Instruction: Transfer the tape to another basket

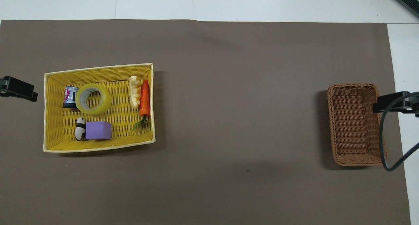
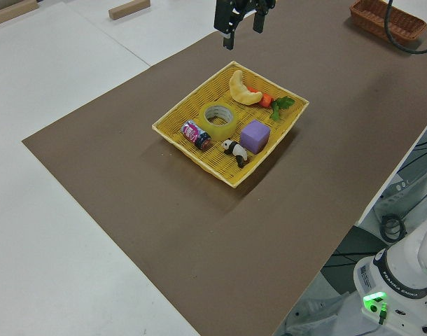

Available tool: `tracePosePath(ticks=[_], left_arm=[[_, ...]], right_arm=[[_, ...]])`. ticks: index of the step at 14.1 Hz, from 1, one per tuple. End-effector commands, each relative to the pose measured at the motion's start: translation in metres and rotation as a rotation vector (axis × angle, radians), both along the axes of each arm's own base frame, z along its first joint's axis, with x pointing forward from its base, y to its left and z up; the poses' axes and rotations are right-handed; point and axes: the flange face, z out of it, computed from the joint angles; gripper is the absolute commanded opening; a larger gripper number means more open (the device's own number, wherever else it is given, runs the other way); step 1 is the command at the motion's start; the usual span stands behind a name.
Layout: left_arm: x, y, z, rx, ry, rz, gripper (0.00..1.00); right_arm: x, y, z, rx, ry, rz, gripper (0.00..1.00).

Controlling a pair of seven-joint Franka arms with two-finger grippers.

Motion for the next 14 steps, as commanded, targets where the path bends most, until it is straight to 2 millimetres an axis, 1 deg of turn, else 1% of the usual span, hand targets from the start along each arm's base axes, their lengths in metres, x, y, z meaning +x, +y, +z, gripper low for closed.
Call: tracePosePath(ticks=[1, 4, 7, 12, 14], left_arm=[[-0.011, 0.014, 0.001, -0.009, 0.025, 0.005, 1.00], [-0.011, 0.014, 0.001, -0.009, 0.019, 0.007, 1.00], [-0.011, 0.020, 0.002, -0.009, 0.016, 0.016, 1.00], [-0.010, 0.023, 0.000, -0.010, -0.004, 0.021, 1.00], [-0.013, 0.029, -0.002, -0.011, -0.003, 0.037, 1.00]], right_arm=[[0.001, -0.004, 0.000, 0.005, -0.002, 0.022, 1.00], [0.001, -0.004, 0.000, 0.005, -0.002, 0.022, 1.00], [0.001, -0.004, 0.000, 0.005, -0.002, 0.022, 1.00], [0.001, -0.004, 0.000, 0.005, -0.002, 0.020, 1.00], [0.001, -0.004, 0.000, 0.005, -0.002, 0.022, 1.00]])
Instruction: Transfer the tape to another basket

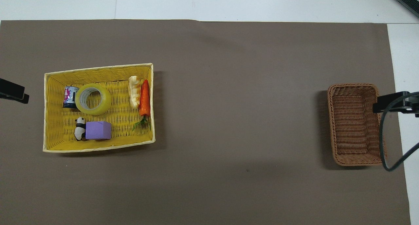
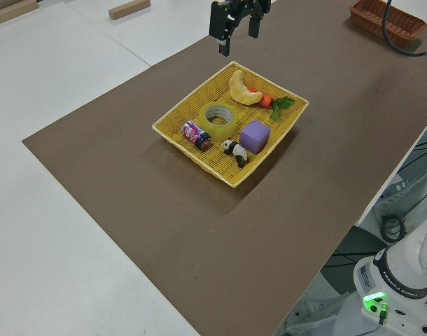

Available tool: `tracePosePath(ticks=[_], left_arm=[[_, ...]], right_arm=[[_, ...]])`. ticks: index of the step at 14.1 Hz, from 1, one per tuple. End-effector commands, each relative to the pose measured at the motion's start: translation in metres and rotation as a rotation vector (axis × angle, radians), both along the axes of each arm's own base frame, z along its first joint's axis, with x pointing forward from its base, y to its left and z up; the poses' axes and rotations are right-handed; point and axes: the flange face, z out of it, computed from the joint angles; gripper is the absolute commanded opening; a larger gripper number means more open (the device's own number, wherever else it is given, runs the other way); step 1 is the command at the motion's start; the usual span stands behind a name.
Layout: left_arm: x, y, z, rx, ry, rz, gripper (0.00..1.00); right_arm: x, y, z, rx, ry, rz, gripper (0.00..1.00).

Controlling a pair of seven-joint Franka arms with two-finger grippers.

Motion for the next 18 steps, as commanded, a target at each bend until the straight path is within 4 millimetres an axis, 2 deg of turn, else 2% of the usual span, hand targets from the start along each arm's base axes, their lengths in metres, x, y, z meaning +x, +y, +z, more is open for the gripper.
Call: tracePosePath(ticks=[1, 4, 8, 13, 17, 18], left_arm=[[-0.011, 0.010, -0.001, -0.011, -0.015, 0.008, 1.00], [-0.016, 0.013, -0.010, -0.015, -0.050, 0.019, 1.00], [-0.012, 0.014, -0.038, -0.017, -0.074, 0.024, 1.00], [-0.002, 0.011, -0.093, -0.011, -0.100, 0.025, 1.00], [0.013, 0.008, -0.152, -0.047, -0.073, 0.071, 1.00], [0.016, 0.005, -0.161, -0.056, -0.061, 0.075, 1.00]], right_arm=[[0.001, -0.004, 0.000, 0.005, -0.002, 0.022, 1.00], [0.001, -0.004, 0.000, 0.005, -0.002, 0.022, 1.00], [0.001, -0.004, 0.001, 0.005, -0.006, 0.014, 1.00], [0.001, -0.004, 0.001, 0.005, -0.003, 0.015, 1.00], [0.001, -0.004, 0.001, 0.005, -0.003, 0.014, 1.00], [0.001, -0.004, 0.001, 0.005, -0.003, 0.015, 1.00]])
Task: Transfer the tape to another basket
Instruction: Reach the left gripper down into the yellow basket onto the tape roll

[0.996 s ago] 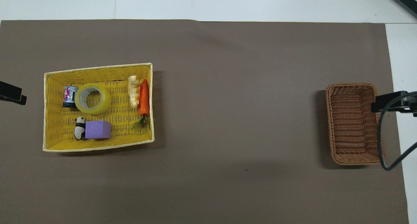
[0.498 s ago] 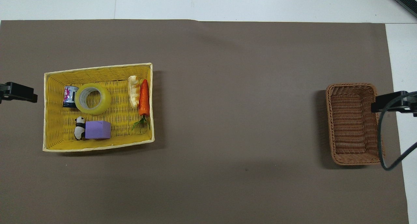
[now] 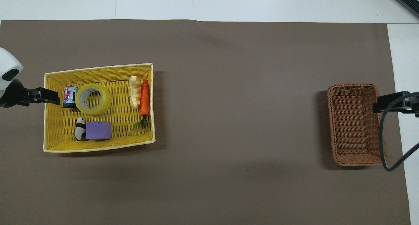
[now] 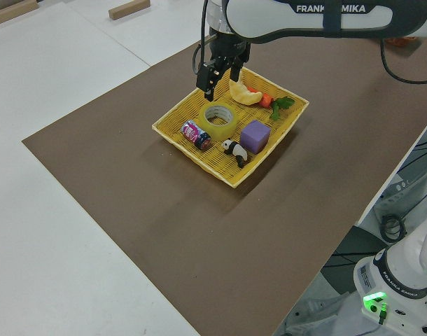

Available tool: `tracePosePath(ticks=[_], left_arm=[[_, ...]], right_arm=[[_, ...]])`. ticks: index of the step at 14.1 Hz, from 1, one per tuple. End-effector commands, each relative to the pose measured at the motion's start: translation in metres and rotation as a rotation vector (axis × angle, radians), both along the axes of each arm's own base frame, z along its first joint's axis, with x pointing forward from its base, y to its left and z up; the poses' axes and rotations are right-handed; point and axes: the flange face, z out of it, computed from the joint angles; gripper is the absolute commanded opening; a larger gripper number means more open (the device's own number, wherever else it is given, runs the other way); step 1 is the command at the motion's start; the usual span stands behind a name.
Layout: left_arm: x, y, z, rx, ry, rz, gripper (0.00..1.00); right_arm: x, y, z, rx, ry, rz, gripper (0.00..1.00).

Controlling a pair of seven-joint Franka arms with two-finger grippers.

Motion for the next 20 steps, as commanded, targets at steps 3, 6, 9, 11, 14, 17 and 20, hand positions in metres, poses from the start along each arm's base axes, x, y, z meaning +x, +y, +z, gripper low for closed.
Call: tracePosePath(ticks=[3, 6, 9, 11, 14, 17, 20], left_arm=[[0.019, -0.015, -0.058, -0.037, 0.027, 0.113, 1.00], [0.017, -0.014, -0.075, -0.046, 0.036, 0.235, 1.00], [0.011, -0.012, -0.099, -0.037, 0.043, 0.338, 0.97], [0.009, -0.005, -0.104, -0.035, 0.040, 0.336, 0.90], [0.013, -0.005, -0.111, -0.031, 0.033, 0.335, 0.82], [0.017, -0.011, -0.124, -0.025, 0.027, 0.344, 0.81], [0.015, -0.010, -0.128, -0.024, 0.030, 0.373, 0.76]], right_arm=[[0.001, -0.004, 0.001, 0.005, -0.002, 0.014, 1.00], [0.001, -0.004, 0.002, 0.005, -0.004, 0.015, 1.00], [0.001, -0.004, 0.001, 0.005, -0.002, 0.015, 1.00], [0.001, -0.004, 0.001, 0.005, -0.002, 0.015, 1.00], [0.001, -0.004, 0.002, 0.005, -0.004, 0.015, 1.00], [0.001, -0.004, 0.000, 0.005, -0.001, 0.014, 1.00], [0.001, -0.004, 0.001, 0.005, -0.002, 0.015, 1.00]])
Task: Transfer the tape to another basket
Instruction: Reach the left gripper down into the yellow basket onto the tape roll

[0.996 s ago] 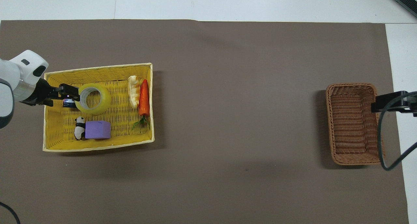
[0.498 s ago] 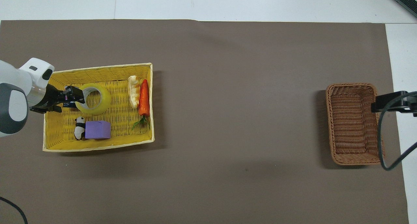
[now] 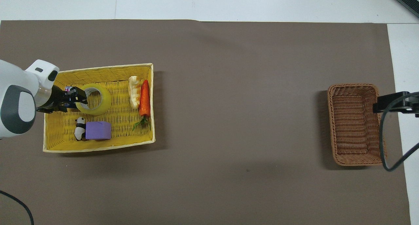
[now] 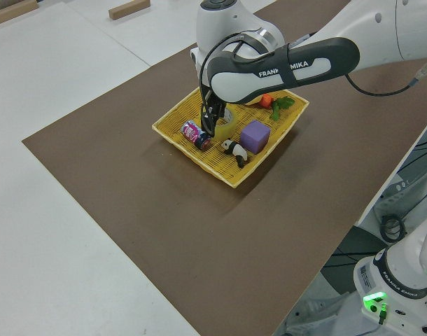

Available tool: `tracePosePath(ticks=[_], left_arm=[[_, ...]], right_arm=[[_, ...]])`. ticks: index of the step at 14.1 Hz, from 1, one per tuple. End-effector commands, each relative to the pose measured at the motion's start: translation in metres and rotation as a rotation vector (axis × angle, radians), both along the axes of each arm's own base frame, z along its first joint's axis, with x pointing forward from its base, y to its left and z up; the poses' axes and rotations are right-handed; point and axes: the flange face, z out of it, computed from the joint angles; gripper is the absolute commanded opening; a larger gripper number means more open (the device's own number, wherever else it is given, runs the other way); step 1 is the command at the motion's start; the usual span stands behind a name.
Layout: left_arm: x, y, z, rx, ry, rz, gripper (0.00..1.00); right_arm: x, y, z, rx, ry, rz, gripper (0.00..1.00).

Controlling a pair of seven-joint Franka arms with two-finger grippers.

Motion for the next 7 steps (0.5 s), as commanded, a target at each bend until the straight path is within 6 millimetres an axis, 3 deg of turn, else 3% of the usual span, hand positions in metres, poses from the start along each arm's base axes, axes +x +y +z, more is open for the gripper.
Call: tracePosePath(ticks=[1, 7], left_arm=[[-0.002, -0.002, -0.004, -0.003, -0.013, 0.042, 0.75], [-0.006, -0.002, -0.024, 0.002, 0.009, 0.041, 0.75]], right_arm=[[0.001, -0.004, 0.001, 0.005, -0.002, 0.014, 1.00], [0.001, -0.004, 0.001, 0.005, -0.002, 0.014, 1.00]])
